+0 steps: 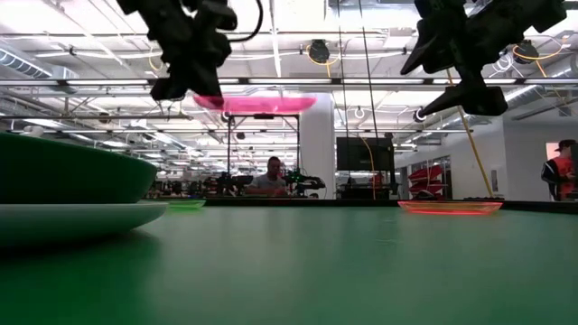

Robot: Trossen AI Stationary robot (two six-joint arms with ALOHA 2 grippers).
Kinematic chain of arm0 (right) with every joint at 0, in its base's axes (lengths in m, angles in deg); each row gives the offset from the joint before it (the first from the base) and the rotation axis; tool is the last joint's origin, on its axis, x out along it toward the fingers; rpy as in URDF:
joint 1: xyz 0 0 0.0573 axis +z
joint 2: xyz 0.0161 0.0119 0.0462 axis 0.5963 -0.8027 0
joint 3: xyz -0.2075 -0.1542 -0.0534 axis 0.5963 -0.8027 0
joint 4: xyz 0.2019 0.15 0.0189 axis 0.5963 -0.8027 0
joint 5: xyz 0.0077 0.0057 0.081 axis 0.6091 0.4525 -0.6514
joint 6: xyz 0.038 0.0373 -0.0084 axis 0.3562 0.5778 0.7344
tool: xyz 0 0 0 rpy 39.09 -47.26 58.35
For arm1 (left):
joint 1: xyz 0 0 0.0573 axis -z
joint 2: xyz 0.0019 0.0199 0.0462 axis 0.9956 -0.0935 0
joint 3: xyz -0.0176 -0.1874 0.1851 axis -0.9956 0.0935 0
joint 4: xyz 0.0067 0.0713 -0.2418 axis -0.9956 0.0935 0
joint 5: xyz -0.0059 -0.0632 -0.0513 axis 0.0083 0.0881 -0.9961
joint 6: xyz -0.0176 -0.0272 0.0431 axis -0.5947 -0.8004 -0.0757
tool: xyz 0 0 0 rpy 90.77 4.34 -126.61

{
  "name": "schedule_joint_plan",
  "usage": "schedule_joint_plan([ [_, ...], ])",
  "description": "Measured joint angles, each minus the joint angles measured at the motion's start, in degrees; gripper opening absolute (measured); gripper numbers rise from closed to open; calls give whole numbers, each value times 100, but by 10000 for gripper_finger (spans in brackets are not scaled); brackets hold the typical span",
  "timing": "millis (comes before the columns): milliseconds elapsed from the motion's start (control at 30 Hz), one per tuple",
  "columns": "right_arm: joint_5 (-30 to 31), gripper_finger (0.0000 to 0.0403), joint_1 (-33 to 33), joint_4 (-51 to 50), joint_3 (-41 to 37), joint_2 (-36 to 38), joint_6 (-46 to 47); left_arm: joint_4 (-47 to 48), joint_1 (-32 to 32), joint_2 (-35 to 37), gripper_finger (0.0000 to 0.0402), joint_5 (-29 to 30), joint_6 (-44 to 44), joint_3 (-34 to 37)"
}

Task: Stack plastic plates
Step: Stack the small pink plate on top of the stacked small green plate

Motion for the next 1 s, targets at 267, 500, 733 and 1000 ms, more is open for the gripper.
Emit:
schedule_joint_plan([
  [267, -14, 281, 0, 2, -1, 0, -74, 551, 201, 0, 1, -387, 565, -654],
  [500, -163, 281, 9, 0, -1, 0, -124, 893, 413, 0, 1, -809, 1312, -872],
  [733, -429, 281, 10, 0, 0, 0, 5, 1477, 686, 2, 1, -1069, 2370, -879],
  [1000, -405, 281, 68, 3, 0, 0, 175, 2412, 760, 1, 1, -1298, 3373, -879],
])
